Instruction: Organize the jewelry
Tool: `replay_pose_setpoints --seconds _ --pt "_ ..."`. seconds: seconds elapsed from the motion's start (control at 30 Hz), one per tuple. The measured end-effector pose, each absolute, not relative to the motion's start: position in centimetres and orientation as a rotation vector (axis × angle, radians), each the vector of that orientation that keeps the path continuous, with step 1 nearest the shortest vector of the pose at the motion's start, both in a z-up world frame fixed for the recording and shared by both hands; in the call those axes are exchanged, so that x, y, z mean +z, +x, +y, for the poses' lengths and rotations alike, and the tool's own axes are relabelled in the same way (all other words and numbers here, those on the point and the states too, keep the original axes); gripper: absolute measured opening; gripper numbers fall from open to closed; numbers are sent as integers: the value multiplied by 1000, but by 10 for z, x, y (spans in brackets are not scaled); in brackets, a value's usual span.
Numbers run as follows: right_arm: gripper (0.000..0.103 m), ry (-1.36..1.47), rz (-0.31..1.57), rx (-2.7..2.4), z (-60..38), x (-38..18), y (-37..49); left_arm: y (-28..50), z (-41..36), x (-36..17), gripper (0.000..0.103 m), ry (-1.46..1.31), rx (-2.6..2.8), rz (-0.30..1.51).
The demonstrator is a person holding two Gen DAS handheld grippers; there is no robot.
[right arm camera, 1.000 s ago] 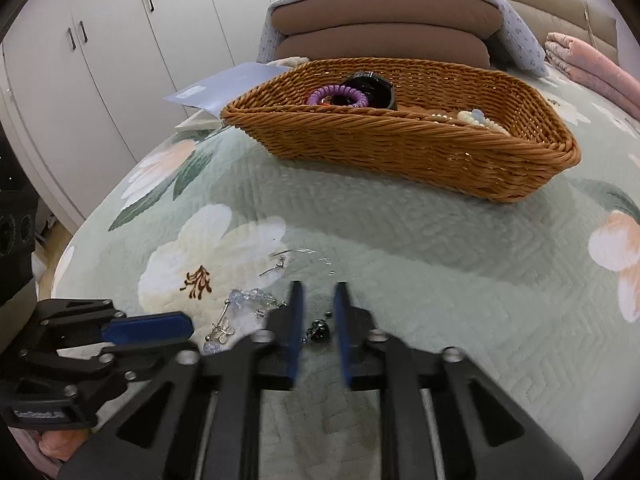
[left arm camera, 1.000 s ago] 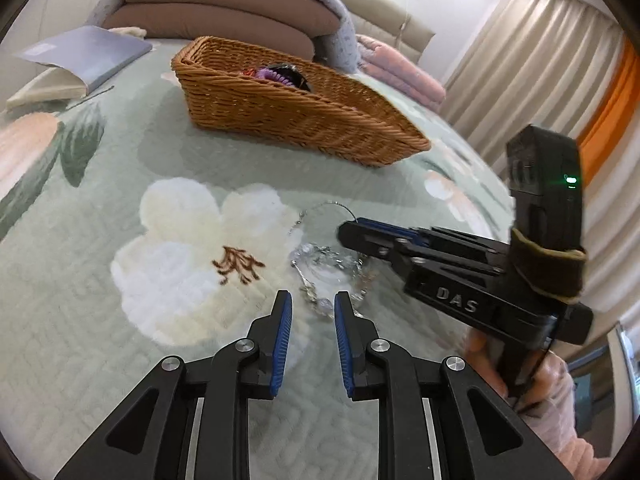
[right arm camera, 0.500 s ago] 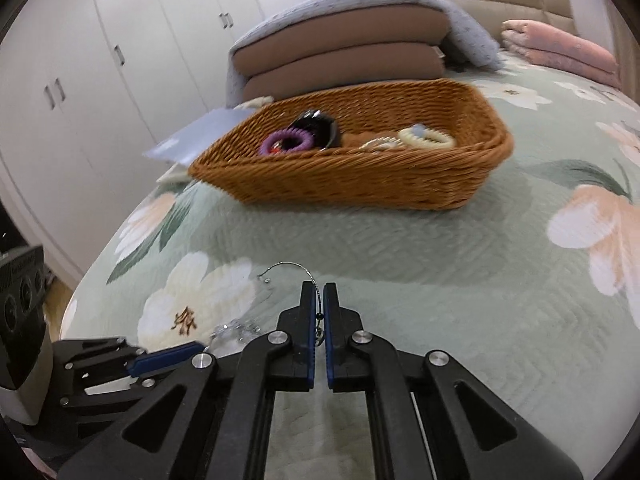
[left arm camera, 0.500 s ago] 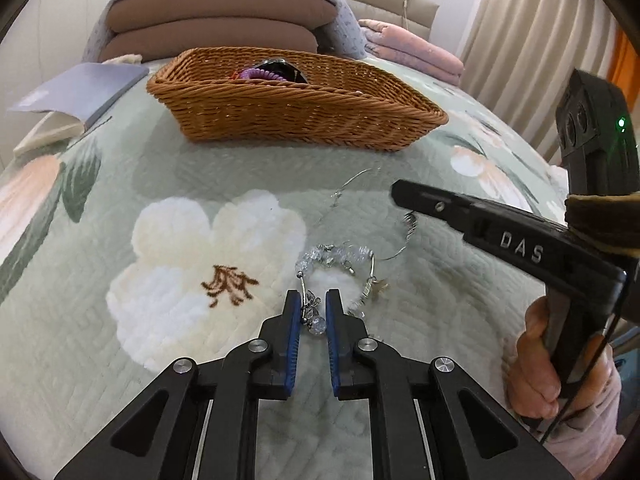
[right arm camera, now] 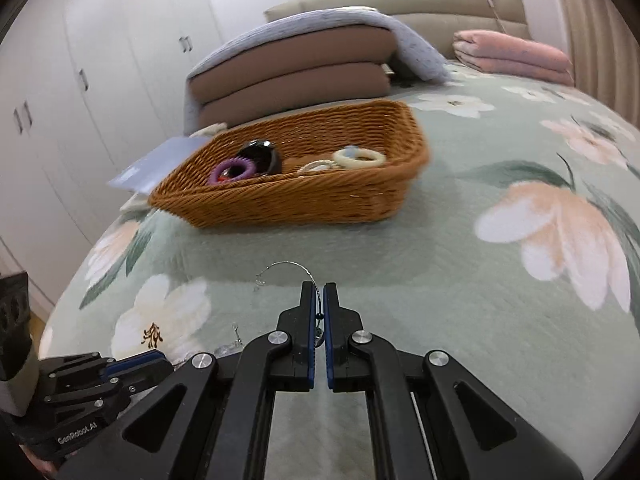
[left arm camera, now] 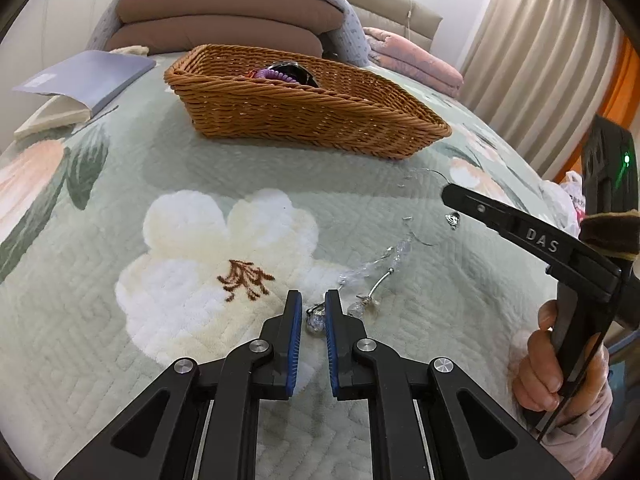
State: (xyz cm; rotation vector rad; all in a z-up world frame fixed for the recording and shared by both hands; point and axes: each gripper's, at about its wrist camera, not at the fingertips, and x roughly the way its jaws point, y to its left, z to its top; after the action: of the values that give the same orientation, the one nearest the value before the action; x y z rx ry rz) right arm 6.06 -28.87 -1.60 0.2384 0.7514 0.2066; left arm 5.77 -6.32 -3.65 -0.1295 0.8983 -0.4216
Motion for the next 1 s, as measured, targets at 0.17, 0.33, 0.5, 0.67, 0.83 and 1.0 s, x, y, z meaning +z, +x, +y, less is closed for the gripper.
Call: replay_pose_setpoints --seconds 0.17,0.33,0.5,0.67,0.83,1.0 --pt "5 265 814 219 -294 -25 68 56 -65 -35 12 -115 -416 892" --pt "5 219 853 332 -277 -28 69 61 -74 -35 12 -84 -445 907" --pt "5 152 868 346 -266 -25 63 64 -82 -34 12 -48 -429 903" --pt "5 131 863 286 -282 -20 52 66 -77 -35 12 -80 -443 904" --pt "5 251 772 237 -317 -7 47 62 -80 -35 11 -56 -429 888" --pt "5 276 881 227 -318 -28 60 63 -78 -36 11 -67 -436 897"
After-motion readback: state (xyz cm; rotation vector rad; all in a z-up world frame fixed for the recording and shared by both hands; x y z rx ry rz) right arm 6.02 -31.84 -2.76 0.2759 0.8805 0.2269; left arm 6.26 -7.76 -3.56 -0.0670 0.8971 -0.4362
